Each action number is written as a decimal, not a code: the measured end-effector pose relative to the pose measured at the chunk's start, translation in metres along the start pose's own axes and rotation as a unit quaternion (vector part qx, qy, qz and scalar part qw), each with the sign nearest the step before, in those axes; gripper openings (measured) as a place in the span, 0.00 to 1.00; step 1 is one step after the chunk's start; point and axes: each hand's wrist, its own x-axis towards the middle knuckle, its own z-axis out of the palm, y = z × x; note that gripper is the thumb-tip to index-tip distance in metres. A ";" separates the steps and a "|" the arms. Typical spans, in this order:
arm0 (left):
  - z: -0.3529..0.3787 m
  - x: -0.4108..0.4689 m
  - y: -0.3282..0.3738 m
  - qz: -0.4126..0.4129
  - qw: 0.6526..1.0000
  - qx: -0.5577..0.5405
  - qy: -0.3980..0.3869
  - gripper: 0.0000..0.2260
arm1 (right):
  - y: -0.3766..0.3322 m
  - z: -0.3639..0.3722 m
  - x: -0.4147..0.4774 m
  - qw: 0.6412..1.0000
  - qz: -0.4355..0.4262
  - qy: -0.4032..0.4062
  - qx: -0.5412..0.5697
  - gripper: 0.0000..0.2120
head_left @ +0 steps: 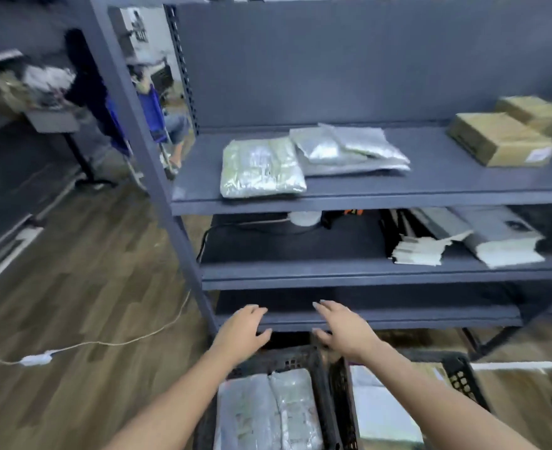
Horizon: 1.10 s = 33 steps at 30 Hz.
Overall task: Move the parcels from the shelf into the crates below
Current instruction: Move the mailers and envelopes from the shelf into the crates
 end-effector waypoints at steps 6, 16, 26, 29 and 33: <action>-0.099 -0.018 0.045 0.043 0.995 0.013 0.093 0.24 | -0.003 -0.109 -0.038 0.995 0.002 0.101 -0.015 0.28; -0.176 0.001 0.068 0.083 0.978 0.023 0.187 0.23 | -0.008 -0.165 -0.038 0.983 0.011 0.182 0.002 0.28; -0.237 0.107 0.084 0.127 0.971 0.000 0.205 0.23 | 0.028 -0.237 0.039 0.969 0.069 0.237 -0.005 0.26; -0.251 0.135 0.092 0.157 0.963 0.001 0.219 0.21 | 0.037 -0.253 0.065 0.965 0.087 0.247 -0.013 0.26; -0.253 0.165 0.095 0.182 0.960 -0.003 0.211 0.22 | 0.041 -0.266 0.097 0.965 0.104 0.240 -0.039 0.27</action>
